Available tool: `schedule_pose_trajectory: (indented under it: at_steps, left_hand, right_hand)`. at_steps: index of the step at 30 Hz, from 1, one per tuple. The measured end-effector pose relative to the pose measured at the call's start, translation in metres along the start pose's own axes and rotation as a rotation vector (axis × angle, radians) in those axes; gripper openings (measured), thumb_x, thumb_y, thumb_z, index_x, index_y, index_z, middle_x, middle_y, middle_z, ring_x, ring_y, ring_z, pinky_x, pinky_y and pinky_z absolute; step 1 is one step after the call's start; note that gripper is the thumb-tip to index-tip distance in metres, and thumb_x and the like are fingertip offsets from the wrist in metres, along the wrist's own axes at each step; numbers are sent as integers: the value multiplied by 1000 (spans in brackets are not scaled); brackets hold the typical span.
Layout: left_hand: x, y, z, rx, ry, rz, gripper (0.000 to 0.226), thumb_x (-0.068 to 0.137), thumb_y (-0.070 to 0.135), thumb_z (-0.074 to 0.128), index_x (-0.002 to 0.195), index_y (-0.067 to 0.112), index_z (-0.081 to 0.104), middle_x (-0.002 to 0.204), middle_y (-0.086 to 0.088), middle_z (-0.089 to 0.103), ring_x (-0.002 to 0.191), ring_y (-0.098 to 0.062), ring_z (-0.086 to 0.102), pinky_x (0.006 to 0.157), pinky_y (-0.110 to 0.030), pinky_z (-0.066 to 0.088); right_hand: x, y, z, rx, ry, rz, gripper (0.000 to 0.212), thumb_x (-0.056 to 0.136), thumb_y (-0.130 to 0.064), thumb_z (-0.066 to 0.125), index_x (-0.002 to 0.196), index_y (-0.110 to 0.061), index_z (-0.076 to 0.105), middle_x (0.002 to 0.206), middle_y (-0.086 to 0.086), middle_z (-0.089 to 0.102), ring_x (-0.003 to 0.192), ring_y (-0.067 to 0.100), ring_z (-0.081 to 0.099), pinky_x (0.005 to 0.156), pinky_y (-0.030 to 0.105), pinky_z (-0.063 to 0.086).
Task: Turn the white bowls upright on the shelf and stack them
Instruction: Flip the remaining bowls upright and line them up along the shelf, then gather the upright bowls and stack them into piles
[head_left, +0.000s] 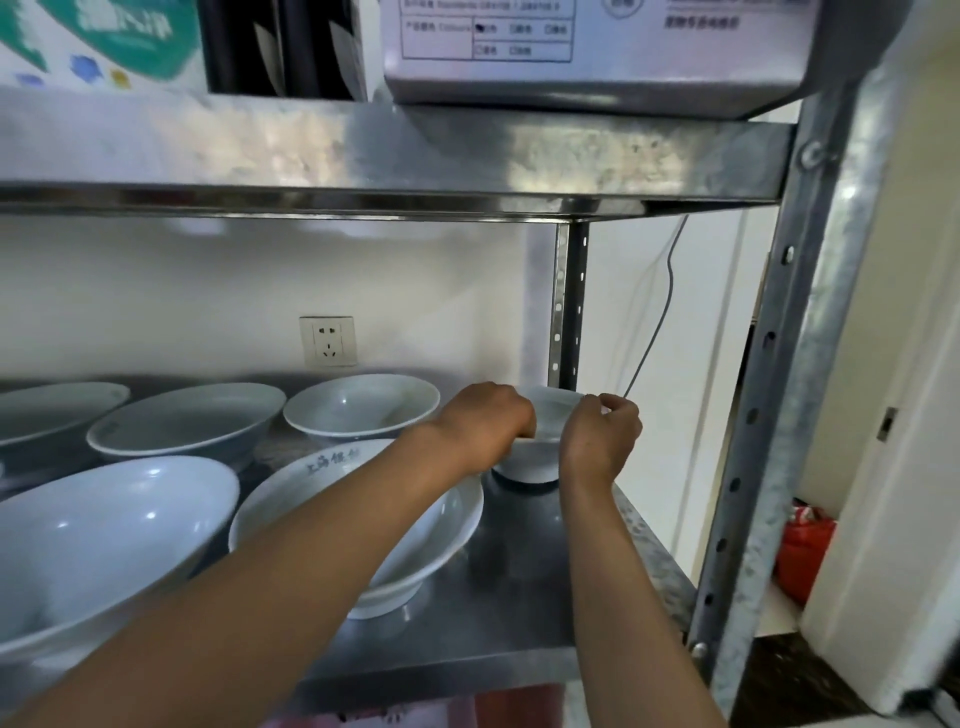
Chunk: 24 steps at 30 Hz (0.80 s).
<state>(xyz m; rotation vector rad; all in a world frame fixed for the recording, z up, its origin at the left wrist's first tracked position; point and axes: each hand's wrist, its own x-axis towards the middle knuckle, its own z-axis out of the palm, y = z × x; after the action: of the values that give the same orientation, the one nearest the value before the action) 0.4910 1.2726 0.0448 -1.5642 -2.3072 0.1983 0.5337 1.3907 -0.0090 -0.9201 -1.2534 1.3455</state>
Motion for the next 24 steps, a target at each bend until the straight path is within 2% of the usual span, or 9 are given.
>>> schedule_pose_trajectory:
  at_steps: [3, 5, 6, 7, 9, 13, 16, 21, 24]
  left_hand:
    - [0, 1, 1, -86, -38, 25, 42, 68, -7, 57, 52, 18, 27, 55, -1, 22, 60, -21, 26, 52, -29, 20]
    - [-2, -3, 1, -224, -68, -37, 32, 72, -9, 55, 62, 15, 36, 63, -2, 37, 64, -22, 34, 56, -27, 28]
    - [-4, -6, 0, -304, -95, -72, 33, 77, -6, 56, 77, 27, 55, 76, -5, 51, 73, -23, 47, 64, -27, 37]
    - [-7, -8, -1, -365, -123, -94, 30, 82, 0, 57, 106, 16, 66, 97, -7, 61, 90, -24, 56, 77, -27, 44]
    - [-19, -9, -8, -425, -112, -158, 36, 88, 15, 59, 124, 14, 56, 124, -6, 59, 113, -25, 55, 95, -33, 44]
    - [-58, -6, -29, -532, 59, -265, 45, 91, 34, 56, 133, 21, 49, 137, 0, 52, 122, -22, 49, 102, -37, 41]
    - [-96, -3, -29, -608, 221, -332, 40, 91, 42, 55, 128, 26, 53, 129, 4, 58, 117, -18, 52, 96, -30, 41]
    - [-150, -1, -17, -652, 399, -401, 37, 91, 42, 55, 125, 27, 56, 129, 11, 57, 116, -12, 52, 95, -22, 35]
    - [-172, 6, -11, -667, 442, -481, 39, 90, 45, 55, 125, 28, 55, 132, 13, 54, 116, -11, 50, 92, -22, 34]
  right_hand:
    - [0, 2, -3, -59, -10, -15, 25, 89, -19, 51, 113, -12, 52, 126, 4, 48, 104, 27, 56, 84, 35, 48]
    - [-2, 1, -4, -77, -19, -15, 27, 88, -17, 52, 114, -12, 53, 127, 6, 50, 106, 28, 57, 85, 34, 48]
    - [-4, 1, -5, -83, -21, -14, 28, 88, -16, 53, 115, -12, 53, 126, 6, 51, 107, 28, 56, 86, 34, 48]
    - [-6, 0, -6, -96, -19, -20, 28, 88, -17, 52, 115, -12, 53, 125, 6, 52, 108, 28, 56, 88, 35, 49]
    - [-13, -1, -8, -139, -33, -66, 27, 88, -19, 51, 114, -14, 54, 123, 6, 54, 111, 28, 55, 93, 41, 49]
    - [-26, 4, -15, -229, -28, -214, 29, 83, -20, 56, 111, -16, 56, 119, 6, 58, 112, 28, 55, 97, 44, 47]
    - [-38, 8, -27, -265, -61, -314, 30, 79, -15, 61, 108, -19, 57, 121, 4, 56, 110, 25, 54, 97, 42, 48]
    - [-62, 12, -44, -304, -200, -373, 35, 79, -15, 62, 113, -23, 56, 127, 5, 48, 115, 27, 50, 88, 42, 53]
    - [-72, 15, -50, -451, -260, -319, 42, 83, -23, 60, 123, -25, 48, 127, 7, 47, 111, 29, 54, 81, 32, 47]
